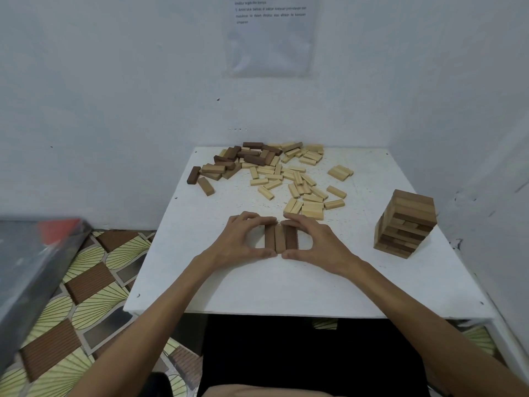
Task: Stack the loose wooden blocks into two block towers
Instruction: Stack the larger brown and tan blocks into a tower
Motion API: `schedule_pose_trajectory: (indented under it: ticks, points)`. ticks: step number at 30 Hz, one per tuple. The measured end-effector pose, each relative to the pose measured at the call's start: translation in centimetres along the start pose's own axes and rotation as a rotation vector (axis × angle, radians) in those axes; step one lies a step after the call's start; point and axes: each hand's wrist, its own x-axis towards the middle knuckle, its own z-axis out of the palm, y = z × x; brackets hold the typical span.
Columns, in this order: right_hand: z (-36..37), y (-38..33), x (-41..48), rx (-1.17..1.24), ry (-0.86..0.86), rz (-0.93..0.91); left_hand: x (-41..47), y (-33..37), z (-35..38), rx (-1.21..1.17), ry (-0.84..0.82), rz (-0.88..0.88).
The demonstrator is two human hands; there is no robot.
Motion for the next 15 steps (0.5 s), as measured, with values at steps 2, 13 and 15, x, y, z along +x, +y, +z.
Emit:
schedule_pose_trajectory:
  ticks: [2,13,15]
  points:
    - [0.0,0.1,0.0,-0.022,0.004,0.0,-0.1,0.3,0.1,-0.009,0.026,0.013]
    - [-0.9,0.7,0.2,-0.014,0.012,-0.032,-0.3,1.0,0.6,-0.008,0.119,0.028]
    - [-0.8,0.7,0.4,-0.062,0.004,-0.03,-0.4,1.2,0.6,-0.011,0.121,0.031]
